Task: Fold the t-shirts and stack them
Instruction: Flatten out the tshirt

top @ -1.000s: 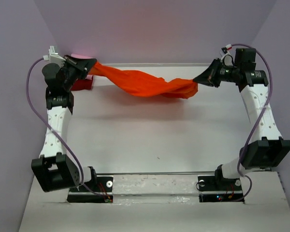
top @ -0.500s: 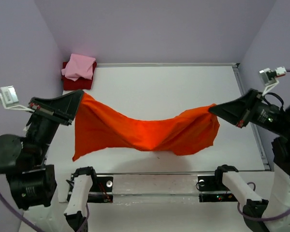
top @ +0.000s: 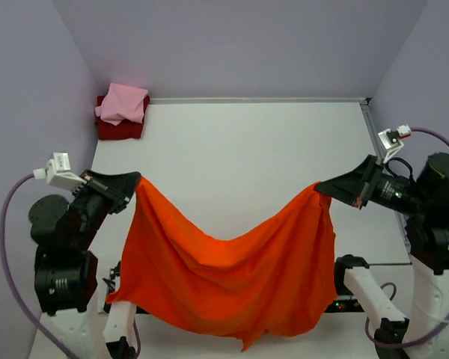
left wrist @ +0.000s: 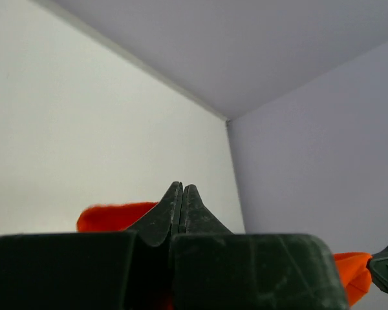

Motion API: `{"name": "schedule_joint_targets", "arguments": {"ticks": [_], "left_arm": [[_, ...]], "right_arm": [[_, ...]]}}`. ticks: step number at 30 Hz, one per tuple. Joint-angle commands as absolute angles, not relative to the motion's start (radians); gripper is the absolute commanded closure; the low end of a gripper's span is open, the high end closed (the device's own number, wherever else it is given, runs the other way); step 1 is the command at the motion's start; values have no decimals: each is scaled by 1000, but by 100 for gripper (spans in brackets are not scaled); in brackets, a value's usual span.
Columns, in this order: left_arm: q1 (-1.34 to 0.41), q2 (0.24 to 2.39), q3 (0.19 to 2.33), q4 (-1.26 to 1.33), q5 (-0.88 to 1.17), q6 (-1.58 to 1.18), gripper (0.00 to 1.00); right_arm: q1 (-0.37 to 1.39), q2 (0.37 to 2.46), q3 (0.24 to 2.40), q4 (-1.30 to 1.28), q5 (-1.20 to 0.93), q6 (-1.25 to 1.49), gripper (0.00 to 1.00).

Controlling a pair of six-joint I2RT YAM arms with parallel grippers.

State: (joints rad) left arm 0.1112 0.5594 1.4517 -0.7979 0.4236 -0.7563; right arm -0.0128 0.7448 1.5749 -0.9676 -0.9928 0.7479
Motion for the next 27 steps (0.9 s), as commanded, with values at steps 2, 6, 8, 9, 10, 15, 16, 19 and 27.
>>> {"name": "schedule_joint_targets", "arguments": {"ticks": [2,6,8,9,10,15,16,19,27], "left_arm": [[109,508,1145,-646,371,-753,100],[109,491,953,-531,354,-765,100],[109,488,864,-479,342,-779,100],[109,488,829,-451,345,-784,100],[109,489,801,-408,341,-798,100],[109,523,586,-205,321,-841,100],[109,546,563,-172,319,-844,100],[109,590,491,-42,311,-848,100],[107,897,520,201,301,-793,100]], "right_arm": [[-18,773,1372,-1000,-870,649,100],[-18,833,1237,-1005,-818,607,100],[-18,870,1189,-1005,-755,592,100],[-18,883,1163,-993,-741,598,100],[-18,905,1140,-970,-729,594,100],[-18,1069,1004,-876,-686,577,100],[-18,1090,994,-830,-681,574,100],[-18,1184,974,-751,-641,554,100],[-18,1420,1044,-657,-540,512,100]]}}
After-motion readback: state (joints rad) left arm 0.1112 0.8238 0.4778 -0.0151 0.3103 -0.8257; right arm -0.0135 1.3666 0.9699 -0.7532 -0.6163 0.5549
